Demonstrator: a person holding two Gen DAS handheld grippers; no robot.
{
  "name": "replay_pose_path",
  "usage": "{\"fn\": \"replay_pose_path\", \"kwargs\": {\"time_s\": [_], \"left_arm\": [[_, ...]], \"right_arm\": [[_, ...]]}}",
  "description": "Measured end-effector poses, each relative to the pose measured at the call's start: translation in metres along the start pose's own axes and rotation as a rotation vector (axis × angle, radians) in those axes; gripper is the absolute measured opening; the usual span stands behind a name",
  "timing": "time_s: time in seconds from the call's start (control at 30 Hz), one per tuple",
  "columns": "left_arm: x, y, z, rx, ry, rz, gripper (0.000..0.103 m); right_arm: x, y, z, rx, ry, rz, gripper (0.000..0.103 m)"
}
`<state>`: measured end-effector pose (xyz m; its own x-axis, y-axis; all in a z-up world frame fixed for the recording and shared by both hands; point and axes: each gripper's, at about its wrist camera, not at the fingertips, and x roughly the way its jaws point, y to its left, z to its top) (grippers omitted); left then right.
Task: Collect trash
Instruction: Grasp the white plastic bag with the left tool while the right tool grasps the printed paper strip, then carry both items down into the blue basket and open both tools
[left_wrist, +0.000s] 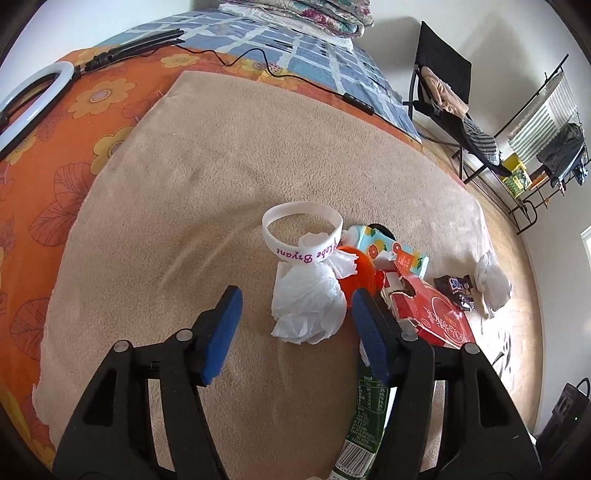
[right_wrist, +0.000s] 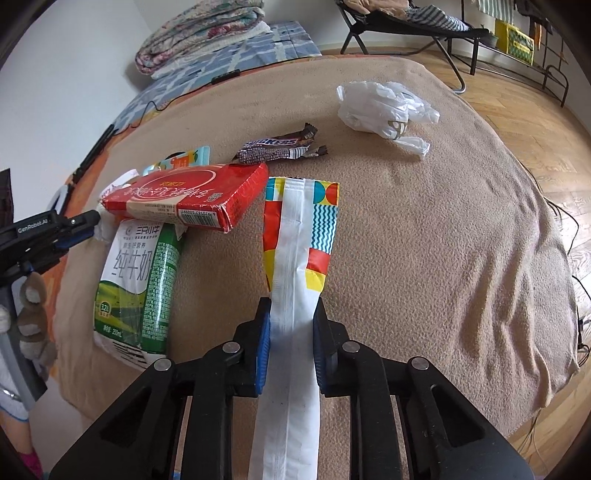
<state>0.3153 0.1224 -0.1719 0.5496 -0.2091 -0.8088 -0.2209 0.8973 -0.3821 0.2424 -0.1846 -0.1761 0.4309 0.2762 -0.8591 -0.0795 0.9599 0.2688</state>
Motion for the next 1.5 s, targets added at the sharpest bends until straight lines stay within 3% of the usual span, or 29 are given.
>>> {"fn": "replay_pose_path", "kwargs": {"time_s": [0.03,0.07,0.1,0.2,0.57,1.07,1.23,1.5], "left_arm": [[0.006,-0.001,0.001,-0.002,0.019,-0.01,0.06],[0.011,-0.001,0.001,-0.005,0.034,-0.009,0.043],[0.016,-0.001,0.0,-0.005,0.049,0.0,0.032],[0.014,-0.001,-0.004,-0.009,0.037,-0.006,0.024],[-0.056,-0.012,-0.04,0.104,-0.012,-0.005,0.023],[-0.15,-0.044,-0.139,0.213,-0.016,-0.093,0.023],[-0.161,-0.052,-0.174,0.231,0.013,-0.117,0.023],[-0.14,-0.047,-0.23,0.246,0.126,-0.096,0.023]], "right_arm": [[-0.002,-0.002,0.0,0.007,-0.002,0.004,0.018],[-0.005,-0.004,-0.002,0.013,-0.003,0.009,0.018],[-0.007,-0.005,-0.002,0.017,-0.004,0.014,0.018],[-0.014,-0.004,-0.006,0.009,-0.011,0.017,0.018],[-0.047,0.014,-0.022,-0.092,-0.057,0.028,0.018],[-0.112,0.04,-0.074,-0.252,-0.107,0.063,0.018],[-0.123,0.047,-0.098,-0.297,-0.101,0.077,0.018],[-0.11,0.043,-0.144,-0.357,0.002,0.1,0.018]]}}
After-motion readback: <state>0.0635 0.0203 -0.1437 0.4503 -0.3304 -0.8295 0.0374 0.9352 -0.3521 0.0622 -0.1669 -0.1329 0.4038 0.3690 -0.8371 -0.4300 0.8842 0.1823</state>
